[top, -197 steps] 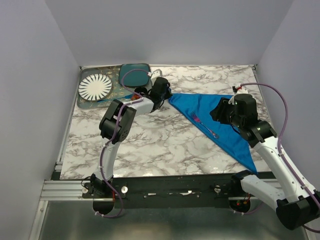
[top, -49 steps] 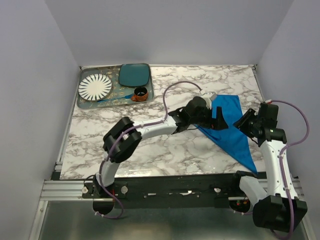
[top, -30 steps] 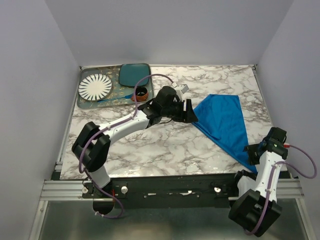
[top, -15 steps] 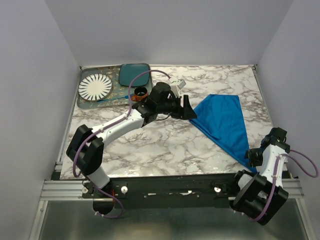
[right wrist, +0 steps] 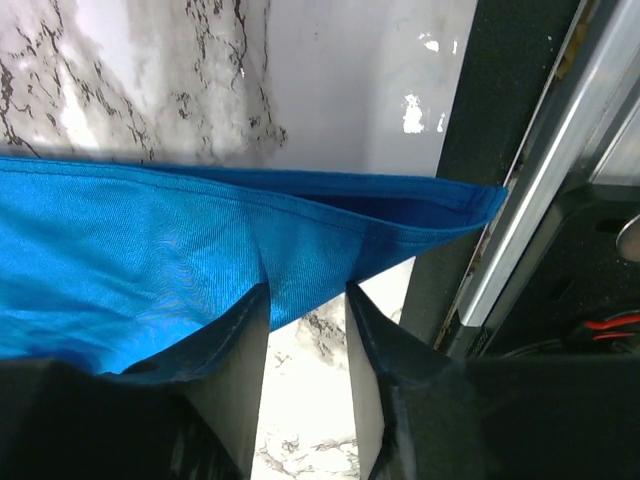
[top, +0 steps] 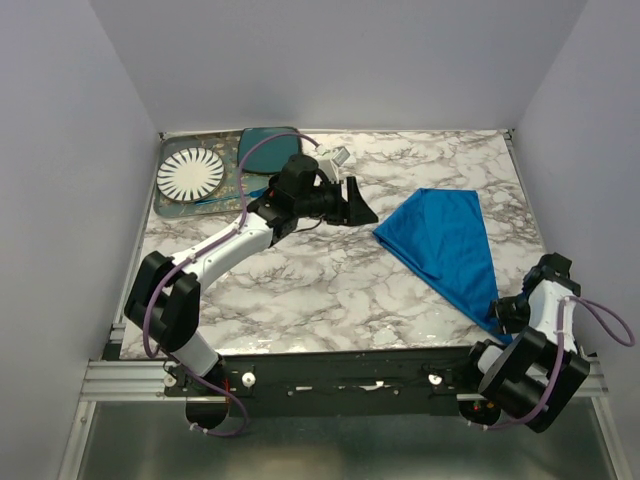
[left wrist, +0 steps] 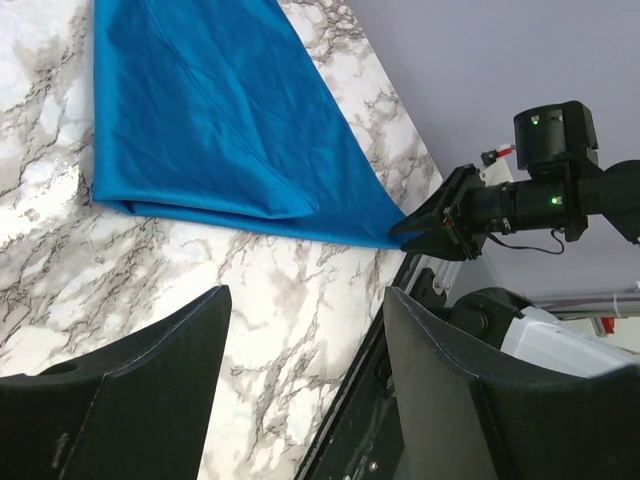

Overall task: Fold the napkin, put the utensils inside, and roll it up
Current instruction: Fold the napkin

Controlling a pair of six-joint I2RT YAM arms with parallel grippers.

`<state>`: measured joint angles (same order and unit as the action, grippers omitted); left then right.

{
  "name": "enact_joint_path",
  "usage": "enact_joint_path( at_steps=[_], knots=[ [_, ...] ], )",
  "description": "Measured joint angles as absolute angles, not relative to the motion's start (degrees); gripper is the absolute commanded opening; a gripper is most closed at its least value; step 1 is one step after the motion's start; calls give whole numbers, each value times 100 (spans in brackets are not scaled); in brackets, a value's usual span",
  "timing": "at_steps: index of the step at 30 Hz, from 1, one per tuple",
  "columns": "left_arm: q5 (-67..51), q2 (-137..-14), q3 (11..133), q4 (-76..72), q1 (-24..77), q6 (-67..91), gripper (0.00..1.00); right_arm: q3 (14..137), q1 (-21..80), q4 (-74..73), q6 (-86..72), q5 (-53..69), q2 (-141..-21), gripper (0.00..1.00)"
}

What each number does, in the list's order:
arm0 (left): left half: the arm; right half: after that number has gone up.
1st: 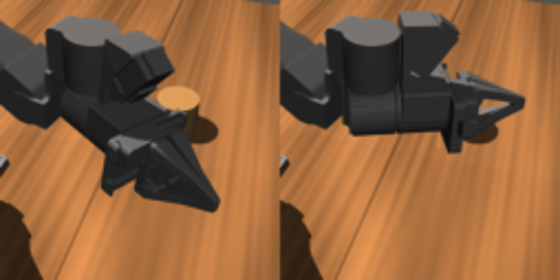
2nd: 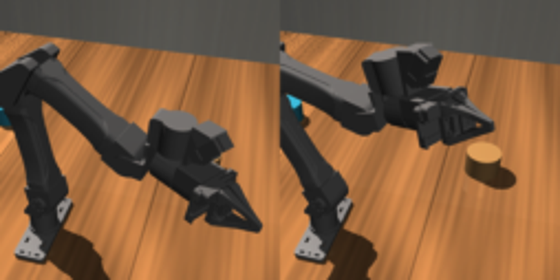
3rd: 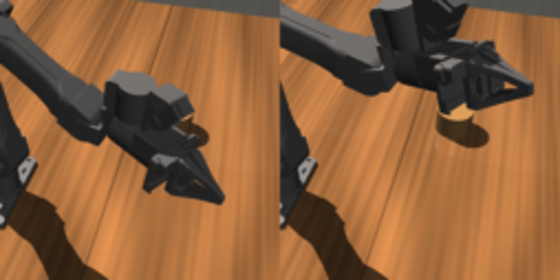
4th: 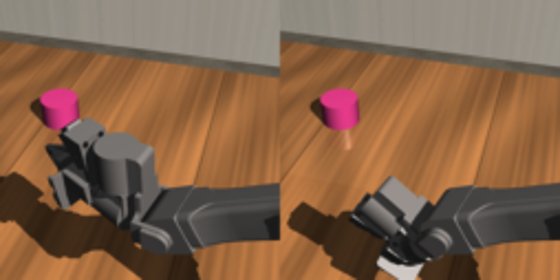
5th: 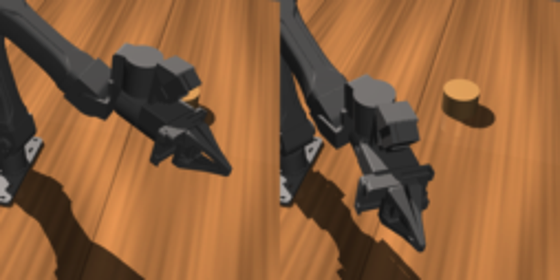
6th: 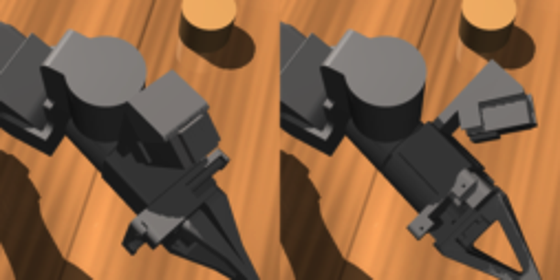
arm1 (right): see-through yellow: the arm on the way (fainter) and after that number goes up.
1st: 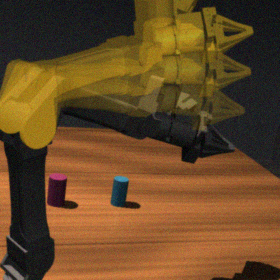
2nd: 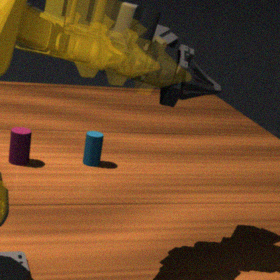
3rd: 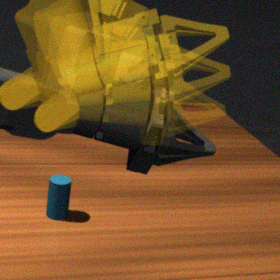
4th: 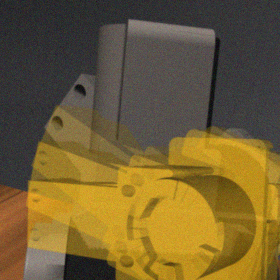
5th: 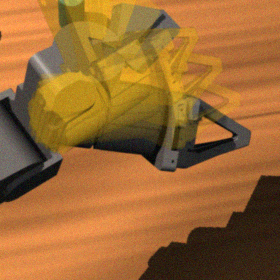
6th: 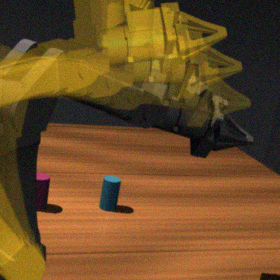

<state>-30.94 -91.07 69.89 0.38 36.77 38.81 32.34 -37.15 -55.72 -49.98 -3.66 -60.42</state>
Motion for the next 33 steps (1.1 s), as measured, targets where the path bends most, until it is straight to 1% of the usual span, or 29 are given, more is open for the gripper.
enact_joint_path(
  at_steps=[2, 6, 10, 12, 14, 16, 17, 20, 26, 29, 32, 33],
  knots=[
    [-3164, -9107, 6925, -38, 3636, 3920, 71, 3229, -3715, -5489, -4991, -386, -6134, 49],
    [-3288, -9109, 6827, -211, 3570, 4062, 70, 3159, -3715, -5271, -4978, -395, -6252, 49],
    [-3356, -9109, 6792, -340, 3542, 4158, 71, 3015, -3715, -5048, -4995, -392, -6383, 42],
    [-3371, -9109, 6790, -377, 3524, 4178, 70, 3011, -3715, -5039, -5019, -395, -6396, 37],
    [-3374, -9109, 6790, -390, 3520, 4189, 70, 3004, -3715, -5026, -5063, -397, -6379, 26],
    [-3378, -9109, 6788, -416, 3518, 4198, 70, 2987, -3715, -5002, -5100, -403, -6326, 21],
    [-3385, -9109, 6788, -427, 3507, 4202, 70, 2980, -3715, -4982, -5118, -405, -6309, 14],
    [-3400, -9109, 6783, -462, 3494, 4209, 71, 2958, -3715, -4915, -5085, -412, -6237, 9],
    [-3415, -9129, 6768, -508, 3494, 4235, 71, 3002, -3629, -4895, -4875, -554, -5944, 9],
    [-3415, -9172, 6766, -528, 3494, 4263, 71, 3162, -3387, -4893, -4742, -556, -5933, 9],
    [-3415, -9238, 6753, -554, 3494, 4272, 71, 3389, -2884, -4895, -4683, -657, -5907, 9],
    [-3415, -9260, 6744, -556, 3494, 4272, 71, 3522, -2541, -4890, -4661, -701, -5887, 9]
  ],
)
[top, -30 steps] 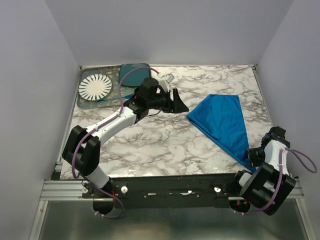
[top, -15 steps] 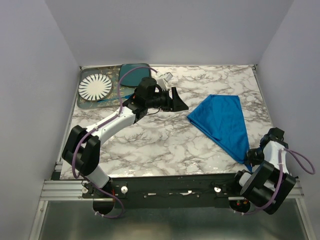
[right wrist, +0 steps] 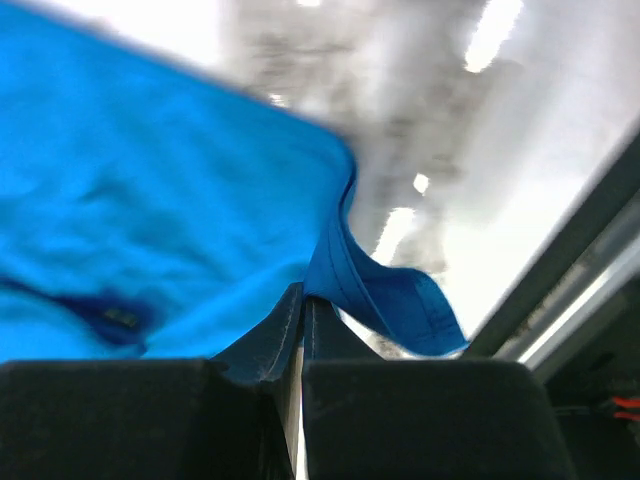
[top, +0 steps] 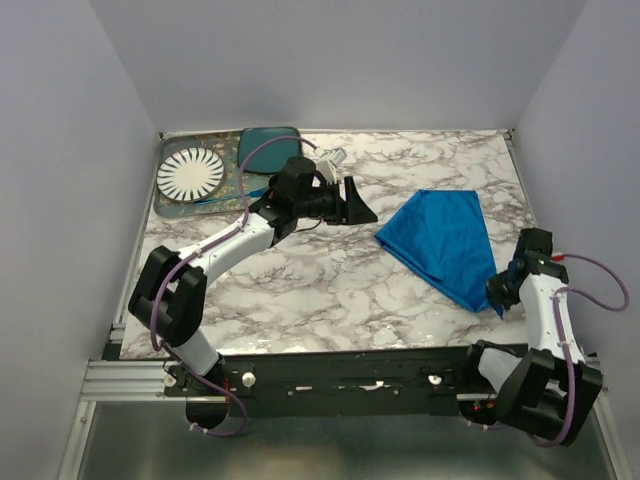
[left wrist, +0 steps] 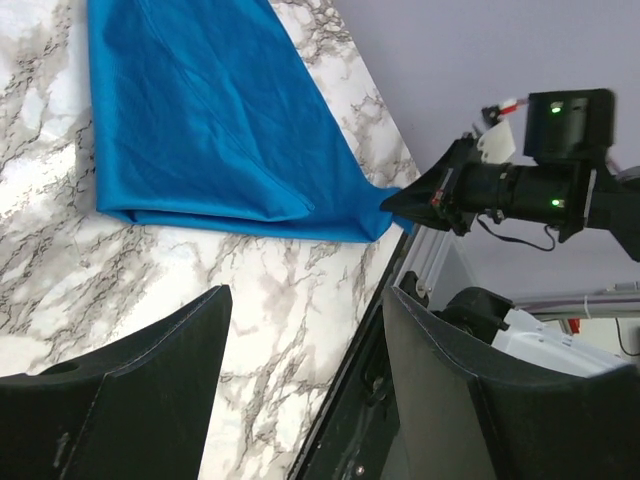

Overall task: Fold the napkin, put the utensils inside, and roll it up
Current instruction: Fold the napkin

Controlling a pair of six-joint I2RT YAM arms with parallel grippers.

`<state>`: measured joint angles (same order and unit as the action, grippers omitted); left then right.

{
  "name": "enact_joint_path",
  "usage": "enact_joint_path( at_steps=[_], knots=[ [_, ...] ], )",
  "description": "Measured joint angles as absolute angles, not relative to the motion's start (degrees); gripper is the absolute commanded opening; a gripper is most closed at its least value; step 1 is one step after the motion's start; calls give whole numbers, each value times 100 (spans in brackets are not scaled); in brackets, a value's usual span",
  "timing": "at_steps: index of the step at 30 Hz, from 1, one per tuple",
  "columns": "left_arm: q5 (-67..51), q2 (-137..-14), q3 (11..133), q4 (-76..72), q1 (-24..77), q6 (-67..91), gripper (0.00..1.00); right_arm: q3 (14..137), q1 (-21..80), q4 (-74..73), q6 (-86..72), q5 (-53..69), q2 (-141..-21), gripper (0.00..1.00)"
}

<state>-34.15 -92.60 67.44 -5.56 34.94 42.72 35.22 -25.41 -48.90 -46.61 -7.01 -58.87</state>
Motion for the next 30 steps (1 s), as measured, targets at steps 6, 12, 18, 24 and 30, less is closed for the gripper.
enact_joint_path(
  at_steps=[6, 12, 18, 24, 30],
  knots=[
    [-3415, -9428, 6733, -552, 3494, 4265, 71, 4130, -1085, -4713, -4423, -1044, -5898, 9],
    [-3413, -9642, 6724, -548, 3494, 4268, 71, 4355, 287, -4152, -3734, -1350, -6226, 9],
    [-3415, -9708, 6705, -550, 3494, 4272, 71, 4711, 976, -3811, -3199, -1669, -6744, 9],
    [-3415, -9708, 6698, -550, 3494, 4270, 71, 4858, 1330, -3498, -2644, -1780, -6930, 9],
    [-3413, -9708, 6698, -493, 3494, 4193, 71, 5054, 1531, -3321, -2259, -1881, -7061, 9]
  ],
)
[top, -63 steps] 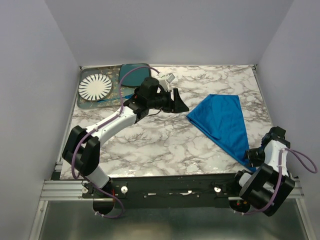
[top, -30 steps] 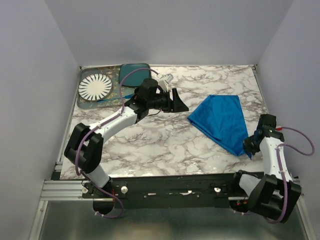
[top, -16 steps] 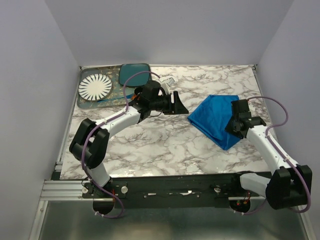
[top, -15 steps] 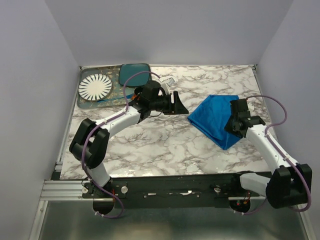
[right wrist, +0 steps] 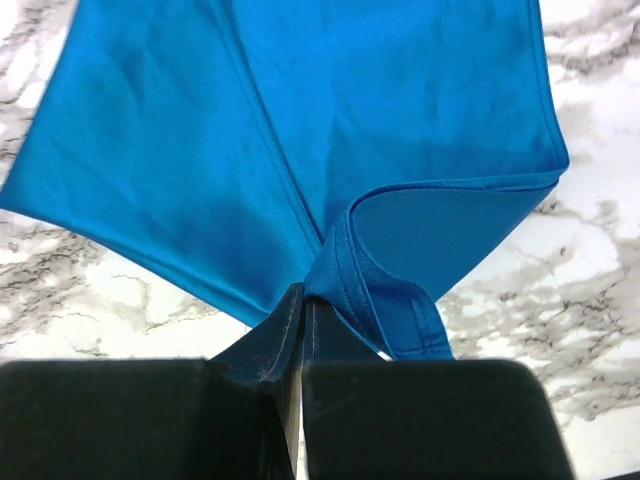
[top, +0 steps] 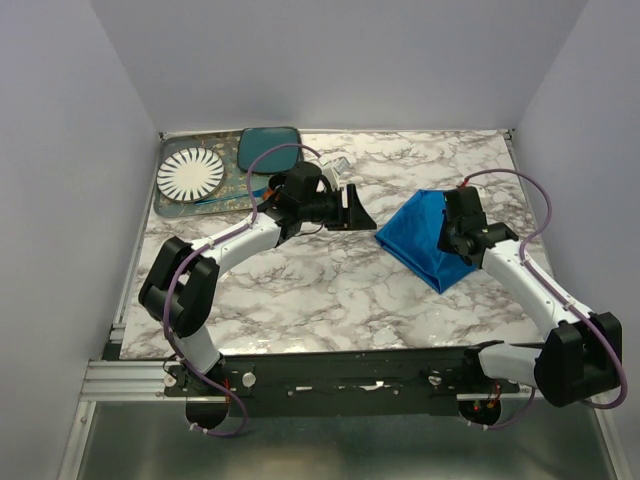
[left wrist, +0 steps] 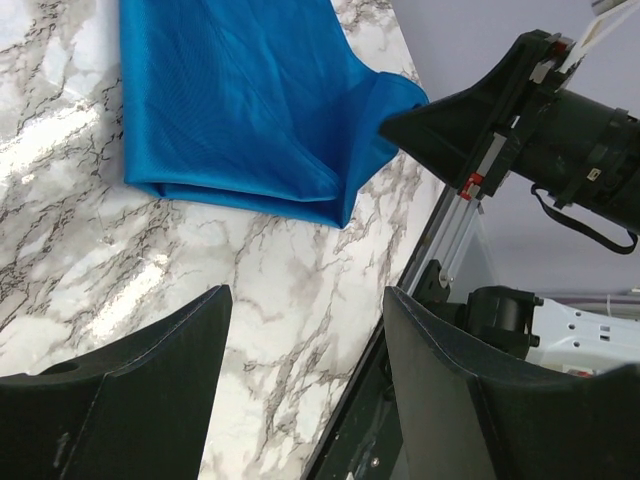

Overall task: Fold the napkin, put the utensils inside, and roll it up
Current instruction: Fold the napkin

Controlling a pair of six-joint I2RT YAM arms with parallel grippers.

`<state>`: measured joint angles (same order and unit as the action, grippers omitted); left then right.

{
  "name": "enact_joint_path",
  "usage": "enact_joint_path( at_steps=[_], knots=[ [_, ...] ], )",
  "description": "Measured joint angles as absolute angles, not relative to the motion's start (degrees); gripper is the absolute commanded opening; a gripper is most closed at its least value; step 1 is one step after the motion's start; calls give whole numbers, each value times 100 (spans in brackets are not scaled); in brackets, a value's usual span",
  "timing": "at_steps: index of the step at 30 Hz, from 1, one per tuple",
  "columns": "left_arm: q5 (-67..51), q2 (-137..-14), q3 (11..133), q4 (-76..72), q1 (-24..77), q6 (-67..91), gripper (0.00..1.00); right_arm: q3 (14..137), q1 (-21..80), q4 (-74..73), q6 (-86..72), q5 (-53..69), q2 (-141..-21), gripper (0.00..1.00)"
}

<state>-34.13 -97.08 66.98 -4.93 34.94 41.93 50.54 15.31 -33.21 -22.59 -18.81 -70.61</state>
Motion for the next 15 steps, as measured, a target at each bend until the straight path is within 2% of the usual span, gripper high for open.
enact_joint_path(
  at_steps=[15],
  knots=[
    [-3415, -9708, 6698, -462, 3487, 4160, 71, 5214, 2003, -2884, -1647, -1820, -7467, 11]
  ],
)
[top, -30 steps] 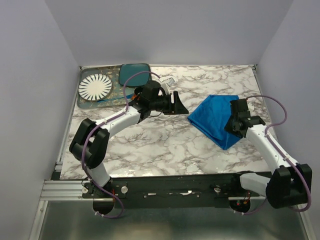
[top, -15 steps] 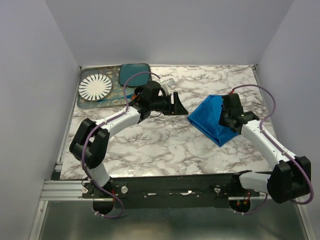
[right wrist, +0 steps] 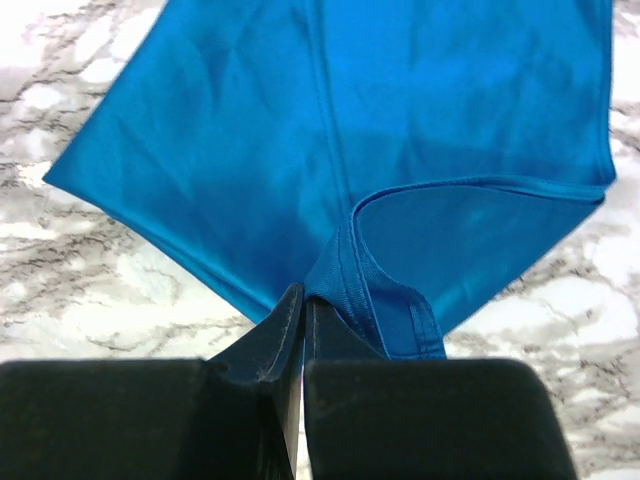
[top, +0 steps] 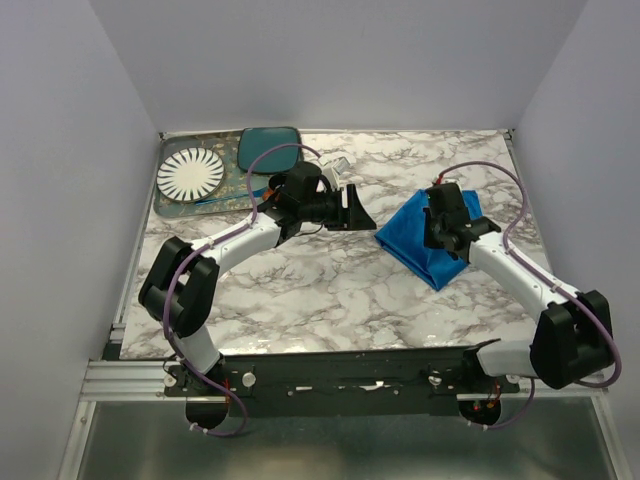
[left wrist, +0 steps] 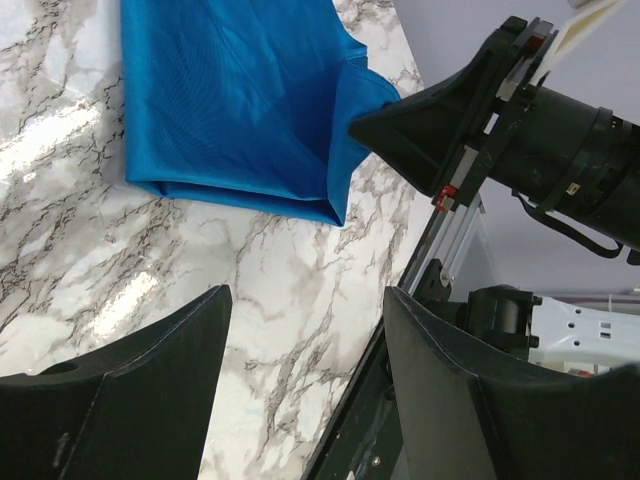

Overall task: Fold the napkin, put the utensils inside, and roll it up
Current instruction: Fold the napkin

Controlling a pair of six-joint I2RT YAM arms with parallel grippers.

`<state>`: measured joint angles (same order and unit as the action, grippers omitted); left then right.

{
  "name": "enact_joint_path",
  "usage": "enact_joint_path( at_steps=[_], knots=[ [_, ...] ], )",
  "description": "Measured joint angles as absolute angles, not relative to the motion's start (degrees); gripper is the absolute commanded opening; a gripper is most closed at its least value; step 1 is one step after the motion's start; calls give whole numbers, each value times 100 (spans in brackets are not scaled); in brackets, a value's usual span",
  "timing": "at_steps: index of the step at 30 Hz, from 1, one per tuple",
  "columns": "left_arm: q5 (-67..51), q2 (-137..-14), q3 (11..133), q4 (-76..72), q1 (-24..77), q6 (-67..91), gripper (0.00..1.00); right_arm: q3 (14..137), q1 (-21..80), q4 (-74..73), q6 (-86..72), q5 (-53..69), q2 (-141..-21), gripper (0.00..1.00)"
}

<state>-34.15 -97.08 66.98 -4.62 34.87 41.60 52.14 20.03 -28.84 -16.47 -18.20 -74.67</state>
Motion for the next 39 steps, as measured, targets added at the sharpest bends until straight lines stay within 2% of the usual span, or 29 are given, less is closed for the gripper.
enact_joint_path(
  at_steps=[20, 22, 24, 30, 33, 36, 39],
  knots=[
    [-3415, -9721, 6698, -454, 3448, 4136, 71, 5953, 2171, -2543, -1173, -1380, -8965, 15],
    [-3415, -9743, 6698, -454, 3446, 4136, 71, 6012, 2178, -2534, -1164, -1356, -9056, 20],
    [-3415, -9760, 6698, -451, 3446, 4136, 71, 6084, 2180, -2534, -1142, -1284, -9161, 35],
    [-3404, -9776, 6698, -375, 3446, 4064, 72, 6331, 2180, -2541, -1076, -696, -9404, 56],
    [-3273, -9782, 6702, -287, 3446, 3986, 77, 6401, 2180, -2530, -1192, -263, -9266, 68],
    [-3103, -9859, 6751, -187, 3465, 3933, 84, 6147, 2161, -2480, -1404, -23, -8595, 69],
    [-2783, -10134, 7076, 32, 3586, 3870, 81, 5787, 2036, -2359, -1623, 99, -7811, 67]
  ],
)
